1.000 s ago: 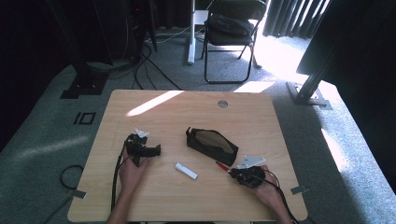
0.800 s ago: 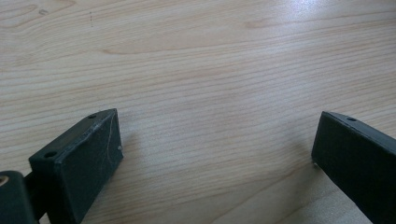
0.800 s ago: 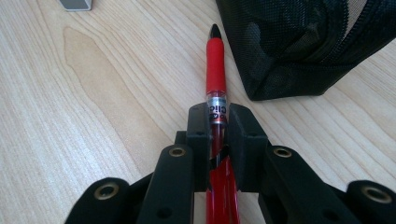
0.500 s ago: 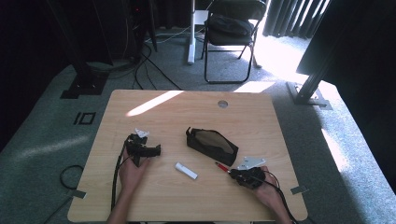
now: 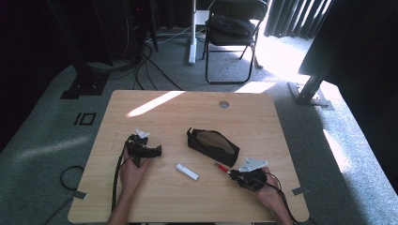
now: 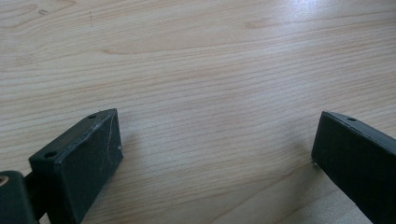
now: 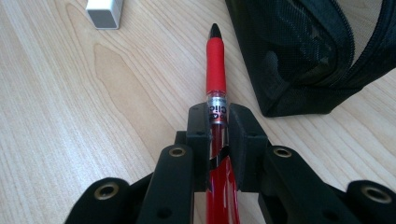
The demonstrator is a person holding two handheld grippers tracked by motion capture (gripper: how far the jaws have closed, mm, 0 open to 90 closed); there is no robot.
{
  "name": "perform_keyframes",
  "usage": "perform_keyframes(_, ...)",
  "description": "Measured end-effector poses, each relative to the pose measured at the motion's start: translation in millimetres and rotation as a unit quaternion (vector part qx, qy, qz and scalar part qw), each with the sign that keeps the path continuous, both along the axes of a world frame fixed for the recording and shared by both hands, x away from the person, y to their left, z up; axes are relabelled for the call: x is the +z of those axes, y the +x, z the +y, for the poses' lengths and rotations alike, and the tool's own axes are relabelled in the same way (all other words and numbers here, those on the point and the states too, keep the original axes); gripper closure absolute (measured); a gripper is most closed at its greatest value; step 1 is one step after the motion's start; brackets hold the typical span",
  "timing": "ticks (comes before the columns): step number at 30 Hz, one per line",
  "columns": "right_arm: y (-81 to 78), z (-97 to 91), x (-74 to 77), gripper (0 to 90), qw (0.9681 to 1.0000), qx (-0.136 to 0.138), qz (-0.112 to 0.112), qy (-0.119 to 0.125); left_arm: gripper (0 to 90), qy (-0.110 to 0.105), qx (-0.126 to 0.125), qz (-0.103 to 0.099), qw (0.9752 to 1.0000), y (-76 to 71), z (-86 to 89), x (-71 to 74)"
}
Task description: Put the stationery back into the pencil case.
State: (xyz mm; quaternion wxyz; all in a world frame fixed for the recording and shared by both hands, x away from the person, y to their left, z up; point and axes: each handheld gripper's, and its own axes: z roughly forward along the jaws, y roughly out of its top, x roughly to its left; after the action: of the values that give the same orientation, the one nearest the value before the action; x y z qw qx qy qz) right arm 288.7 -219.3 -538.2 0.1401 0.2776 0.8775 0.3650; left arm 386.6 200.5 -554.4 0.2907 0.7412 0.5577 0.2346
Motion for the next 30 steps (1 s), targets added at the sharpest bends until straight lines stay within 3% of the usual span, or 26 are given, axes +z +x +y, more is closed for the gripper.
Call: perform_keyframes(30,-5.6,2.0,12.7,79.7,0.9996,0.009,-0.023,0.016,2.0,0.000,0.000,0.000,1.0000,0.0,0.0,0.0)
